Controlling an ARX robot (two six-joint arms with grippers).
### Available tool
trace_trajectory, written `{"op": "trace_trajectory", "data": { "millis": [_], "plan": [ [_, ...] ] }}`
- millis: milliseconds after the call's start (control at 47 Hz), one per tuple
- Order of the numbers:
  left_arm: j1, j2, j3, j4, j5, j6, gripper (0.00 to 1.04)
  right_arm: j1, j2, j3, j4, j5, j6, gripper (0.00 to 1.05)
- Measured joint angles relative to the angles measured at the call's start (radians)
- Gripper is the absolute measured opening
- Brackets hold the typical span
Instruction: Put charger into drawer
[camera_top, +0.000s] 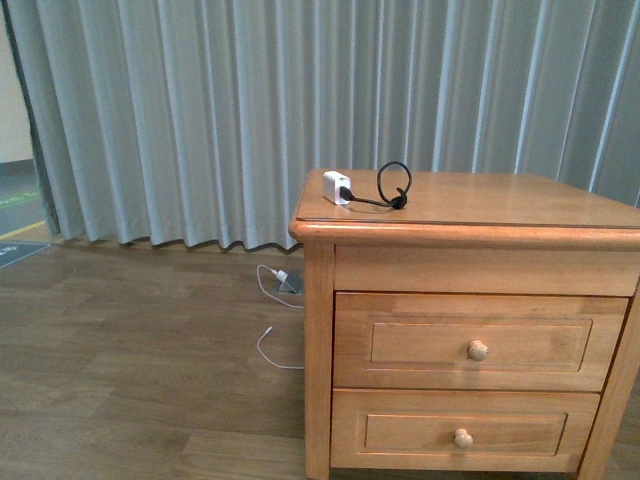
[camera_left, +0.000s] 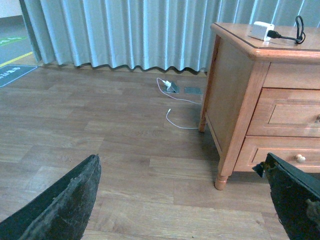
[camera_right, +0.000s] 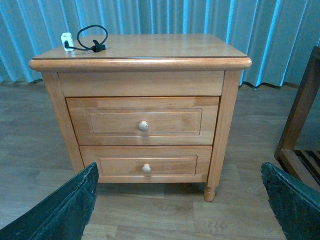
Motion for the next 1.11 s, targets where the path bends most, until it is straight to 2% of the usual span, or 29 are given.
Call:
{"op": "trace_trajectory", "data": {
  "millis": [1106],
  "plan": [
    [0.0,0.0,0.0,0.0,0.0,0.0,0.99,0.0,0.0,0.0,0.0,0.0,0.0,0.97]
  ]
}}
